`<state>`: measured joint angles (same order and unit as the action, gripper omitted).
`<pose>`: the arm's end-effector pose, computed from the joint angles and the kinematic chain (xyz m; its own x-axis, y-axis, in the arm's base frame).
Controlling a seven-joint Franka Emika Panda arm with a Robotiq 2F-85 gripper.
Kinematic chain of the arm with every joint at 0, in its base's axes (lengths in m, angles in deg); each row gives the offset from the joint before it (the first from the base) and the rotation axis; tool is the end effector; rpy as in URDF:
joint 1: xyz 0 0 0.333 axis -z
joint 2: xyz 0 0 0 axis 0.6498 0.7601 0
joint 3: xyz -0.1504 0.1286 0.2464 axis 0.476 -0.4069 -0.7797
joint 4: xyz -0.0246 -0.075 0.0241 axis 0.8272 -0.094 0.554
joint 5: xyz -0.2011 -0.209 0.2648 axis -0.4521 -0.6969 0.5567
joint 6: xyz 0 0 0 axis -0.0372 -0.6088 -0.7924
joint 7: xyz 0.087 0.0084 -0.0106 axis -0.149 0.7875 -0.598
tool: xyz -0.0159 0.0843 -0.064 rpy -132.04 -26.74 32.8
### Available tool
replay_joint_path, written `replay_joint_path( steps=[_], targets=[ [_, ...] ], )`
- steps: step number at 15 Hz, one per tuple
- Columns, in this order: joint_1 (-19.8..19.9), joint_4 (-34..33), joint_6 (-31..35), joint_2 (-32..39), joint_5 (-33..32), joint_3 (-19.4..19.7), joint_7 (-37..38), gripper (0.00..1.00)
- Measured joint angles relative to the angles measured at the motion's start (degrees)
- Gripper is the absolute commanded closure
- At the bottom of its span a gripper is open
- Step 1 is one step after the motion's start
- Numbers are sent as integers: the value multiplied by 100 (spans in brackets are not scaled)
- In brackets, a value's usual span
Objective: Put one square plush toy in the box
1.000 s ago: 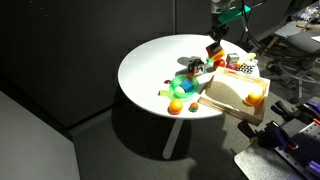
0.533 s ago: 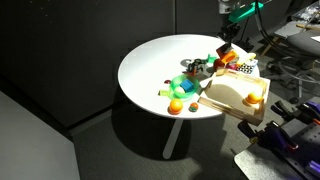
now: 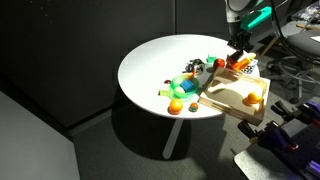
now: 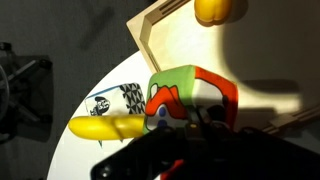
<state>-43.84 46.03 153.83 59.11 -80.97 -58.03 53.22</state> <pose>0.5724 -0.0218 0.2624 0.9643 -0.0685 -0.2560 0.0012 -0.9649 0.2627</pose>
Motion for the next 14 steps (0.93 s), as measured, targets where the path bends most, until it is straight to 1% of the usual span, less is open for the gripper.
replay_joint_path(
  steps=[1,4,8,10,14],
  targets=[
    [-10,121,12,-46,-61,-4,0,68],
    [-37,511,129,-253,-202,-24,0,45],
    [-39,1078,337,-789,-246,-44,-28,13],
    [-38,1335,473,-1087,-246,-69,-53,1],
    [-20,1711,692,-1581,-163,-139,-194,0]
  ],
)
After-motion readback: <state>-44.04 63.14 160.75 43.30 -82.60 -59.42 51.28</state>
